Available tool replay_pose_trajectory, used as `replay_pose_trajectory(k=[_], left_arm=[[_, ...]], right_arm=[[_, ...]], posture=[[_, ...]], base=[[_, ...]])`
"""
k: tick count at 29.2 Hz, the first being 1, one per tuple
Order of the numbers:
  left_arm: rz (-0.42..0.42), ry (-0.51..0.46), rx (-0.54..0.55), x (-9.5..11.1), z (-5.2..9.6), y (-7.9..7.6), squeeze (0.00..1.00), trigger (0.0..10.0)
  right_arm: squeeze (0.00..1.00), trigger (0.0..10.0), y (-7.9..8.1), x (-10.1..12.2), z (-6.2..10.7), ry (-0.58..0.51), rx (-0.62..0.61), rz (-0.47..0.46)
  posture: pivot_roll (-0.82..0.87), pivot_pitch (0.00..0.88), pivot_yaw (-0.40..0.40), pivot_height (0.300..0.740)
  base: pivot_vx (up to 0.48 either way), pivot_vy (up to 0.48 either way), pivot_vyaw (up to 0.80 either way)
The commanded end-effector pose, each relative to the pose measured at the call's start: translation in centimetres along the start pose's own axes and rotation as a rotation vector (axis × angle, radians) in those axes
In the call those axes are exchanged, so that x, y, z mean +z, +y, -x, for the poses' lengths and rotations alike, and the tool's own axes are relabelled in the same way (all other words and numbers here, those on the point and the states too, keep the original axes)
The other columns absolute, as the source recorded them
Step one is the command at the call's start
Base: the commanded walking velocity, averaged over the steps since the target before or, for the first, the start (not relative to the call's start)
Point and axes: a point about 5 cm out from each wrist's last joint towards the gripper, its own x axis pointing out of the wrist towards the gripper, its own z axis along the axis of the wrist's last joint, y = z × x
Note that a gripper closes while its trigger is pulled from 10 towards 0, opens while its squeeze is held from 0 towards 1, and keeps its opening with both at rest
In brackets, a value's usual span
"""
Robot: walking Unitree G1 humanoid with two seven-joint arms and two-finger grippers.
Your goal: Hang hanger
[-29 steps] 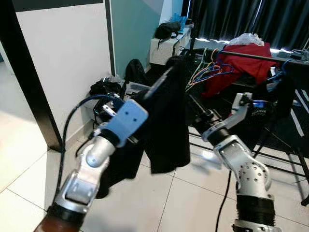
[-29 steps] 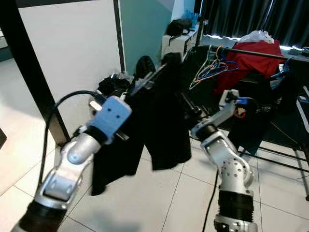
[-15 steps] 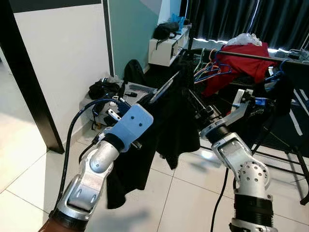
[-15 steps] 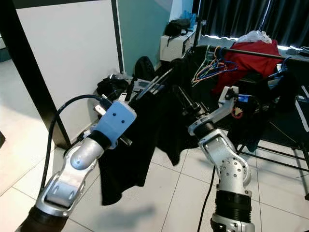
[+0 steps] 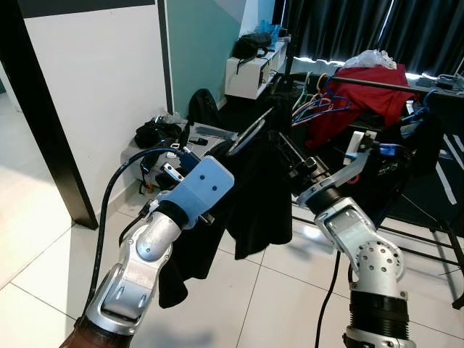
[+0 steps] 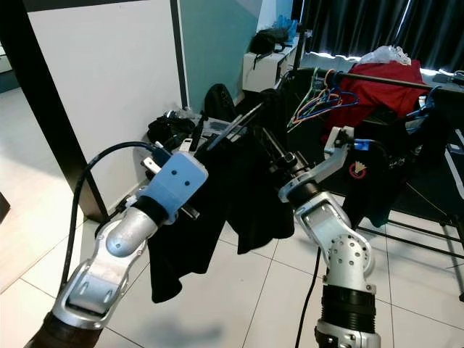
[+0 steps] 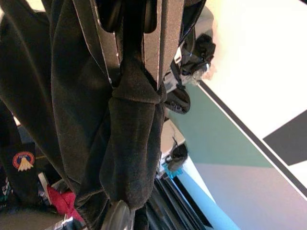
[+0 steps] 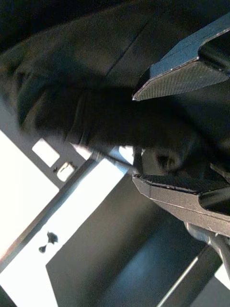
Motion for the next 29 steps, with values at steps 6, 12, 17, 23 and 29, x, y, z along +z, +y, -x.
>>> replay_pose_trajectory(k=[6,12,17,23,29], left_arm=[[0.018,-0.070,0.014,1.91,0.11,-0.59,0.00,10.0],[0.022,-0.071,0.016,2.01,0.18,-0.58,0.00,10.0],[0.028,-0.073,0.012,2.13,0.32,-0.75,0.00,10.0],[0.023,-0.060,0.020,1.89,0.32,-0.54,0.00,10.0],[0.014,-0.032,0.033,1.33,0.26,-0.07,0.00,10.0]], right_arm=[[0.00,10.0,0.24,-0.31,-0.83,0.016,-0.002,-0.003],[0.00,10.0,0.06,-0.37,-0.89,0.019,-0.017,0.004],[0.00,0.0,-0.38,-0.40,-0.90,0.018,-0.047,0.018],[0.00,0.0,-0.42,-0.35,-0.97,0.014,-0.050,0.025],[0.00,0.0,0.04,-0.92,-1.05,0.068,-0.020,0.079]], posture=[[-0.02,0.000,-0.066,0.740],[-0.02,0.000,-0.067,0.740],[-0.01,0.000,-0.066,0.740],[-0.02,0.000,-0.065,0.740],[-0.02,0.000,-0.067,0.740]], base=[[0.000,0.000,0.00],[0.000,0.000,0.00],[0.000,0.000,0.00],[0.000,0.000,0.00],[0.000,0.000,0.00]])
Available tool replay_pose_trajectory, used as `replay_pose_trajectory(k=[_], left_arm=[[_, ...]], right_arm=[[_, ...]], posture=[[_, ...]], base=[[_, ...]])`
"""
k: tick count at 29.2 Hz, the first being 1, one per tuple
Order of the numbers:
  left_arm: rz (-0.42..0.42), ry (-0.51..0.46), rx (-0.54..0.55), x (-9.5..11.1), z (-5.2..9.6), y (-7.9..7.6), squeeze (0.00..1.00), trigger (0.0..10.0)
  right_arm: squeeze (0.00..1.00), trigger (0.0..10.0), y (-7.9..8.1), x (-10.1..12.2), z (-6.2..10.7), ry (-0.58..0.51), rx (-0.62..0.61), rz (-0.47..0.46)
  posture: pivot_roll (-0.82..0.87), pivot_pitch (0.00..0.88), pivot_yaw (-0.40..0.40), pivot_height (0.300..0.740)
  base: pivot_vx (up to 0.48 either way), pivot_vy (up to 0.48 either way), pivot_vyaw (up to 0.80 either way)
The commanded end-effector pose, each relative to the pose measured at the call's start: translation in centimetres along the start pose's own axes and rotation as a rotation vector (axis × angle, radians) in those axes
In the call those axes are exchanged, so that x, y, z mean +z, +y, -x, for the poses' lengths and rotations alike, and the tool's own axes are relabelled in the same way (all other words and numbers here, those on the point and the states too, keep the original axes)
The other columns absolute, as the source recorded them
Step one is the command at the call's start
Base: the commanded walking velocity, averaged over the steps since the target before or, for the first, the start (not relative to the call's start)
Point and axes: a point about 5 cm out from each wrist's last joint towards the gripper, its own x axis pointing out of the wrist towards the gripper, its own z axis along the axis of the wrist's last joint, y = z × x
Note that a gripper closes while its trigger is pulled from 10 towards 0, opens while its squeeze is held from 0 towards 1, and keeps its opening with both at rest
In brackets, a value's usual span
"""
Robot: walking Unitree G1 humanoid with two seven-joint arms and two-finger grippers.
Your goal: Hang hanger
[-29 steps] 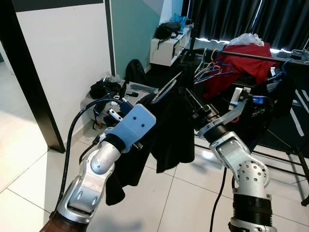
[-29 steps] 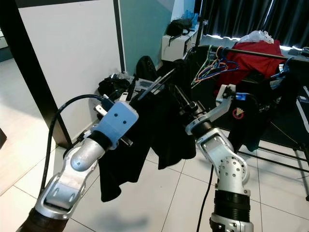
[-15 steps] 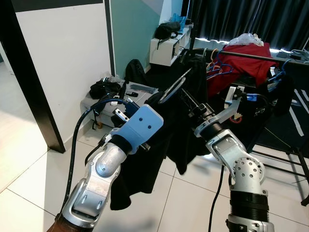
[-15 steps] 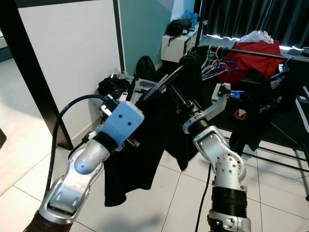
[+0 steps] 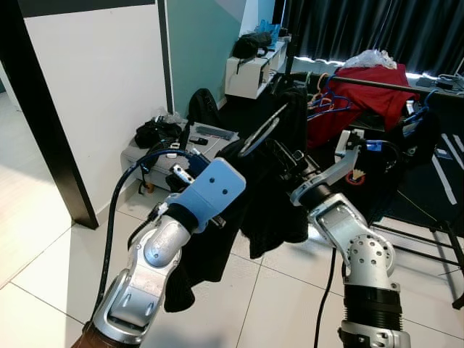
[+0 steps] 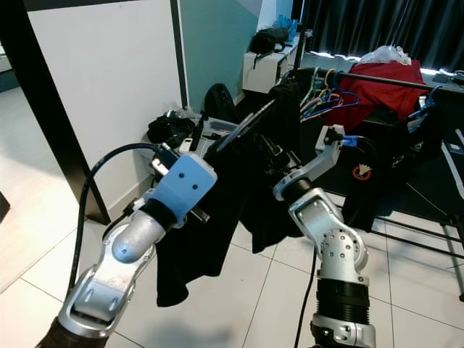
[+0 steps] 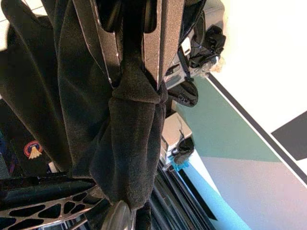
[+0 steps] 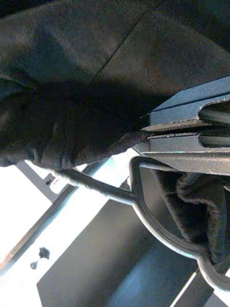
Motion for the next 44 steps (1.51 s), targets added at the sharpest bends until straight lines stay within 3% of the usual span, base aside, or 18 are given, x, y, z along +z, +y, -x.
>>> replay_pose_trajectory(k=[1,3,13,14,16,17,19,21,22,23,25,26,27,34,36,40,44], left_arm=[[-0.019,-0.006,0.045,0.3,0.1,0.9,0.00,10.0],[-0.015,0.011,0.038,0.0,0.1,0.9,0.00,10.0],[0.027,0.048,0.017,-0.8,0.0,1.4,0.00,10.0],[0.043,0.089,-0.046,-2.0,0.2,2.0,0.00,10.0],[0.043,0.089,-0.046,-2.0,0.2,2.0,0.00,10.0],[0.065,0.158,-0.172,-3.7,0.8,3.1,0.00,10.0],[0.065,0.158,-0.172,-3.7,0.8,3.1,0.00,10.0],[0.195,0.256,-0.331,-5.5,2.1,5.9,0.00,10.0],[0.195,0.256,-0.331,-5.5,2.1,5.9,0.00,10.0],[0.263,0.289,-0.408,-5.7,2.8,7.3,0.00,10.0],[0.263,0.289,-0.408,-5.7,2.8,7.3,0.00,10.0],[0.324,0.318,-0.433,-5.8,3.2,8.9,0.00,10.0],[0.332,0.354,-0.489,-5.9,3.8,10.3,0.00,10.0],[0.345,0.438,-0.557,-6.2,4.8,13.4,0.00,10.0],[0.349,0.445,-0.567,-6.5,4.7,13.7,0.00,10.0],[0.419,0.388,-0.674,-5.7,4.3,11.6,0.00,10.0],[0.429,0.382,-0.717,-5.6,4.0,10.4,0.00,10.0]], right_arm=[[0.00,0.0,0.5,-0.7,-0.1,0.065,0.034,0.076],[0.00,0.0,1.1,-1.6,0.1,0.127,0.079,0.125],[0.00,0.0,2.8,-3.1,1.0,0.241,0.216,0.180],[0.00,0.0,3.5,-3.7,1.8,0.303,0.275,0.209],[0.00,0.0,3.5,-3.7,1.8,0.303,0.275,0.209],[0.00,0.0,3.8,-4.2,2.6,0.353,0.312,0.229],[0.00,0.0,3.8,-4.2,2.6,0.353,0.312,0.229],[0.00,0.0,4.1,-4.7,3.8,0.403,0.347,0.246],[0.00,0.0,4.1,-4.7,3.8,0.403,0.347,0.246],[0.00,0.0,4.3,-4.9,4.1,0.411,0.365,0.247],[0.00,0.0,4.3,-4.9,4.1,0.411,0.365,0.247],[0.00,0.0,4.5,-5.0,4.4,0.421,0.385,0.251],[0.00,0.0,4.8,-5.1,4.8,0.431,0.412,0.252],[0.00,0.0,6.2,-5.2,6.1,0.466,0.532,0.239],[0.00,0.0,6.8,-5.1,6.6,0.462,0.585,0.224],[0.00,0.0,7.3,-5.8,6.7,0.471,0.607,0.209],[0.00,0.0,7.9,-6.3,6.8,0.474,0.638,0.181]], posture=[[-0.02,0.000,-0.067,0.740],[-0.02,0.000,-0.067,0.740],[-0.02,0.000,-0.067,0.740],[-0.03,0.000,-0.064,0.740],[-0.03,0.000,-0.064,0.740],[-0.04,0.000,-0.058,0.740],[-0.04,0.000,-0.058,0.740],[-0.04,0.000,-0.050,0.740],[-0.04,0.000,-0.050,0.740],[-0.04,0.000,-0.046,0.740],[-0.04,0.000,-0.046,0.740],[-0.04,0.000,-0.045,0.740],[-0.04,0.000,-0.043,0.740],[-0.04,0.000,-0.038,0.740],[-0.04,0.000,-0.036,0.740],[-0.04,0.000,-0.034,0.740],[-0.04,0.000,-0.033,0.740]], base=[[0.000,0.000,0.00],[0.000,0.000,0.00],[0.000,0.000,0.00],[0.000,0.000,0.00],[0.000,0.000,0.00],[0.000,0.000,0.00],[0.000,0.000,0.00],[0.000,0.000,0.00],[0.000,0.000,0.00],[0.000,0.000,0.00],[0.000,0.000,0.00],[0.000,0.000,0.00],[0.000,0.000,0.00],[0.000,0.000,0.00],[0.000,0.000,0.00],[0.000,0.000,0.00],[0.000,0.000,0.00]])
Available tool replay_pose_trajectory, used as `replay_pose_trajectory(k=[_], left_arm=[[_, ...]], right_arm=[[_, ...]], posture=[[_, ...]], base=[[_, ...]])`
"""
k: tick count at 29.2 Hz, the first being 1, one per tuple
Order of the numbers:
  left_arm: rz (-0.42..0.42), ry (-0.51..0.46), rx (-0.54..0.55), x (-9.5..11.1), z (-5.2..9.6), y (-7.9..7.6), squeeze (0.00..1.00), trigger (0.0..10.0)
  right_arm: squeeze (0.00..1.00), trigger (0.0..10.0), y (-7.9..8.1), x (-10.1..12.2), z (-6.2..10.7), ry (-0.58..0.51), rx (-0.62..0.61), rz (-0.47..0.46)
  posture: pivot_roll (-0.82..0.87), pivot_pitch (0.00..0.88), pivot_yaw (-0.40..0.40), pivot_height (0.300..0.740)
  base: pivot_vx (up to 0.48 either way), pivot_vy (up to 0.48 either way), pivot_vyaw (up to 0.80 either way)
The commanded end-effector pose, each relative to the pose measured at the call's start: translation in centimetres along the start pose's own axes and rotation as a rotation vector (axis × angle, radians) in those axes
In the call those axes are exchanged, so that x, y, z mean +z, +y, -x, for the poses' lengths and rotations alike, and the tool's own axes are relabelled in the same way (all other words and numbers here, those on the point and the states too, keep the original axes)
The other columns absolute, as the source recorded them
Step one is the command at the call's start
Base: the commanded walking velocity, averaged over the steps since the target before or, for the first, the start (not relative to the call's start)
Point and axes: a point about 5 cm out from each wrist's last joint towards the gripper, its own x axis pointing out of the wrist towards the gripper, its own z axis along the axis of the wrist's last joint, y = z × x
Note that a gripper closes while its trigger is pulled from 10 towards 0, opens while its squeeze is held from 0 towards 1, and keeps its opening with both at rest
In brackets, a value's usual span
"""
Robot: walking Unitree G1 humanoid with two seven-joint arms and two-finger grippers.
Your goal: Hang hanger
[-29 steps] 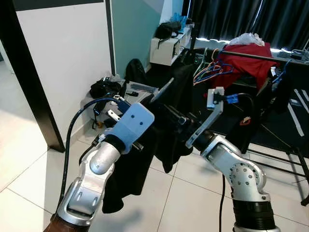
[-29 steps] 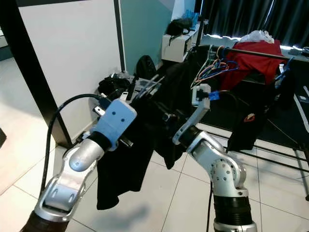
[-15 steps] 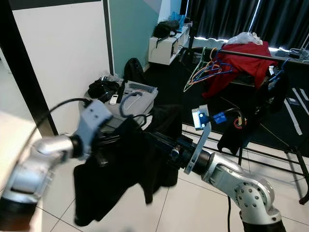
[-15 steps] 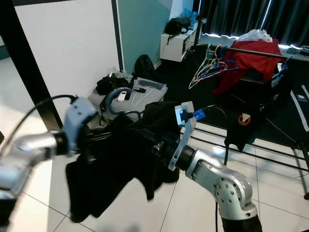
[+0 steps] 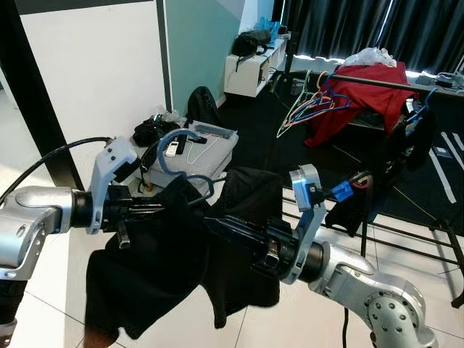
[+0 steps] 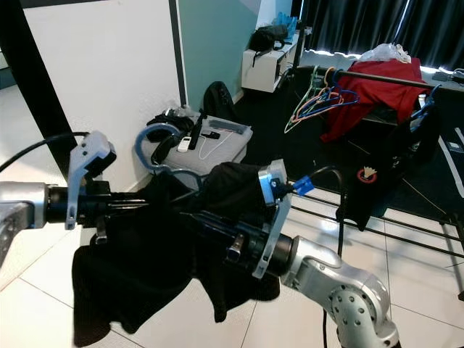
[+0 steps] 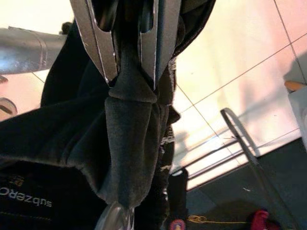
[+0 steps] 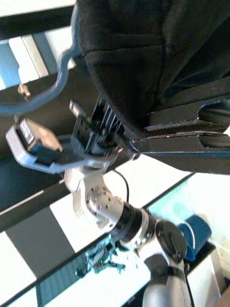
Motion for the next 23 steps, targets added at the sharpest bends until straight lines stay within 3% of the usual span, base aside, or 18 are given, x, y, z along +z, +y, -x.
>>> replay_pose_trajectory(k=[1,2,3,4,5,8,9,14,15,18,23], left_arm=[[0.010,0.002,-0.007,-0.1,-0.5,-0.2,0.00,10.0],[0.010,0.002,-0.007,-0.1,-0.5,-0.2,0.00,10.0],[-0.005,0.000,-0.009,-0.1,-0.7,-0.2,0.00,10.0],[-0.029,-0.006,-0.009,0.1,-0.8,-0.1,0.00,10.0],[-0.029,-0.006,-0.009,0.1,-0.8,-0.1,0.00,10.0],[-0.112,-0.030,-0.005,0.9,-0.4,0.2,0.00,10.0],[-0.127,-0.044,0.014,1.2,-0.1,0.6,0.00,10.0],[-0.151,-0.078,0.047,2.0,0.6,1.4,0.00,10.0],[-0.151,-0.078,0.047,2.0,0.6,1.4,0.00,10.0],[-0.177,-0.081,0.050,2.3,0.9,1.7,0.00,10.0],[-0.198,-0.078,0.038,2.2,0.8,1.9,0.00,10.0]], right_arm=[[0.00,0.0,1.6,-0.1,-0.5,-0.001,0.111,-0.001],[0.00,0.0,1.6,-0.1,-0.5,-0.001,0.111,-0.001],[0.00,4.6,1.2,-0.5,-0.3,0.038,0.067,0.027],[0.00,10.0,0.6,-0.7,0.1,0.070,0.020,0.052],[0.00,10.0,0.6,-0.7,0.1,0.070,0.020,0.052],[0.00,10.0,-1.7,-0.7,2.0,0.168,-0.138,0.129],[1.00,10.0,-1.9,-0.2,3.2,0.197,-0.145,0.160],[1.00,10.0,-2.1,1.8,6.3,0.250,-0.171,0.244],[1.00,10.0,-2.1,1.8,6.3,0.250,-0.171,0.244],[1.00,10.0,-0.2,4.6,8.9,0.292,-0.102,0.318],[1.00,10.0,1.0,6.8,10.5,0.298,-0.061,0.368]], posture=[[-0.04,0.000,-0.032,0.740],[-0.04,0.000,-0.032,0.740],[-0.04,0.000,-0.033,0.740],[-0.04,0.000,-0.033,0.740],[-0.04,0.000,-0.033,0.740],[-0.05,0.000,-0.033,0.740],[-0.04,0.000,-0.035,0.740],[-0.05,0.000,-0.036,0.740],[-0.05,0.000,-0.036,0.740],[-0.06,0.000,-0.035,0.740],[-0.06,0.000,-0.036,0.740]], base=[[0.000,0.000,0.00],[0.000,0.000,0.00],[0.000,0.000,0.00],[0.000,0.000,0.00],[0.000,0.000,0.00],[0.000,0.000,0.00],[0.000,0.000,0.00],[0.000,0.000,0.00],[0.000,0.000,0.00],[0.000,0.000,0.00],[0.000,0.000,0.00]])
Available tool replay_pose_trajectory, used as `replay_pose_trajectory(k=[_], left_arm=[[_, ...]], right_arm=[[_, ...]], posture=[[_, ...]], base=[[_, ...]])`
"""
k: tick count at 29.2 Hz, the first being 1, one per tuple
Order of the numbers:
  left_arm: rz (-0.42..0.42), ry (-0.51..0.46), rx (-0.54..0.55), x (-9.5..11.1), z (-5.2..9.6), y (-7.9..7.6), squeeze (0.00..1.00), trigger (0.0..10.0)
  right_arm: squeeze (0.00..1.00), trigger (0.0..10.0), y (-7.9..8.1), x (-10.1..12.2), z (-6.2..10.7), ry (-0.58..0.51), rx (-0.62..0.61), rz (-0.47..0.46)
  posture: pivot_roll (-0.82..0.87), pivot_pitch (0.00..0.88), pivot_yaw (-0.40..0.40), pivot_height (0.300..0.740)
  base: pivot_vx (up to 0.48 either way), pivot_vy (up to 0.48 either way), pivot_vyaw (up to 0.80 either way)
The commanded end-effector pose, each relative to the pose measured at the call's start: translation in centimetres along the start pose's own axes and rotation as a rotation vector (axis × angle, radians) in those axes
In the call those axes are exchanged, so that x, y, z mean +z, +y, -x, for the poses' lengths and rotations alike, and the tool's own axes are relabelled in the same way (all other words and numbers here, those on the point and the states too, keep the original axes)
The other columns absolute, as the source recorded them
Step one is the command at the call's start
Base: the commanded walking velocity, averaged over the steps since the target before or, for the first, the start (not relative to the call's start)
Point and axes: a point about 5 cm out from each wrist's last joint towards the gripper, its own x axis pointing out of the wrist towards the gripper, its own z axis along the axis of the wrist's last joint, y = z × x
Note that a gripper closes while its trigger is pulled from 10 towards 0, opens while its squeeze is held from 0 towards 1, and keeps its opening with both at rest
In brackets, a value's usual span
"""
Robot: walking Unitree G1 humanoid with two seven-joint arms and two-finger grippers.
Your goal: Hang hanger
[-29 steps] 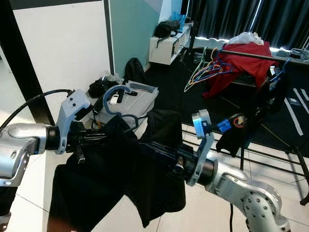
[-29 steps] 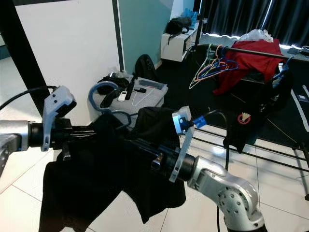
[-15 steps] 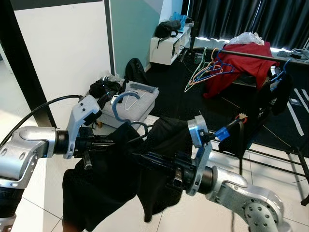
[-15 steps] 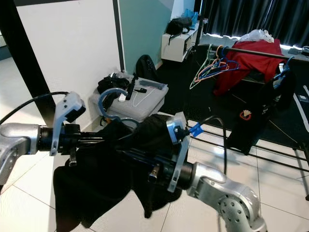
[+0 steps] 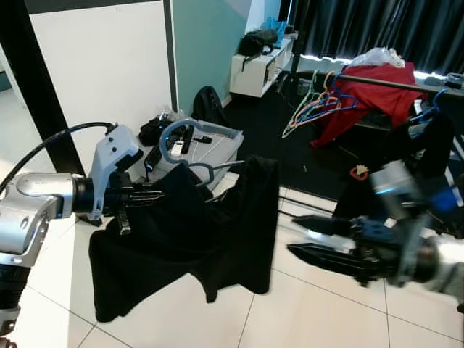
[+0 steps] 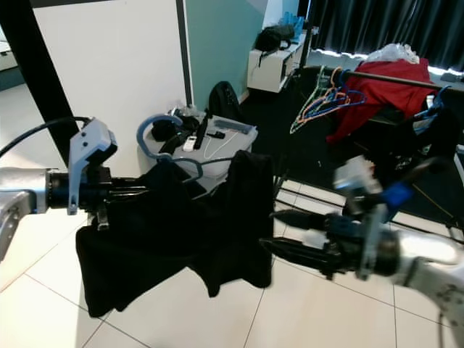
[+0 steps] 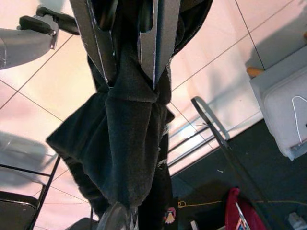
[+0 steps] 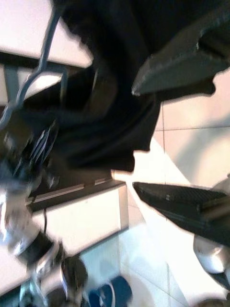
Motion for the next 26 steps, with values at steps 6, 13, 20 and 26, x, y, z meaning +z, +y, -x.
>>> replay_pose_trajectory(k=[6,13,20,26], left_arm=[[-0.071,-0.038,-0.057,0.7,0.1,-0.1,0.00,10.0],[-0.132,-0.062,-0.265,1.6,0.9,-2.0,0.00,10.0],[-0.203,-0.069,-0.528,2.5,0.3,-5.0,0.00,10.0],[-0.262,-0.102,-0.616,3.8,-1.3,-5.8,0.00,10.0]], right_arm=[[1.00,10.0,-1.4,3.8,3.0,-0.140,-0.105,0.114],[0.32,10.0,-3.9,4.8,6.3,-0.048,-0.314,0.243],[0.00,10.0,-3.8,5.5,7.0,0.076,-0.190,0.248],[0.00,10.0,-2.9,3.9,5.6,0.218,0.043,0.158]], posture=[[-0.07,0.000,-0.035,0.740],[-0.06,0.000,-0.039,0.740],[-0.06,0.000,-0.045,0.740],[-0.06,0.000,-0.051,0.740]], base=[[0.000,0.000,0.00],[0.000,0.000,0.00],[0.000,0.000,0.00],[0.000,0.000,0.00]])
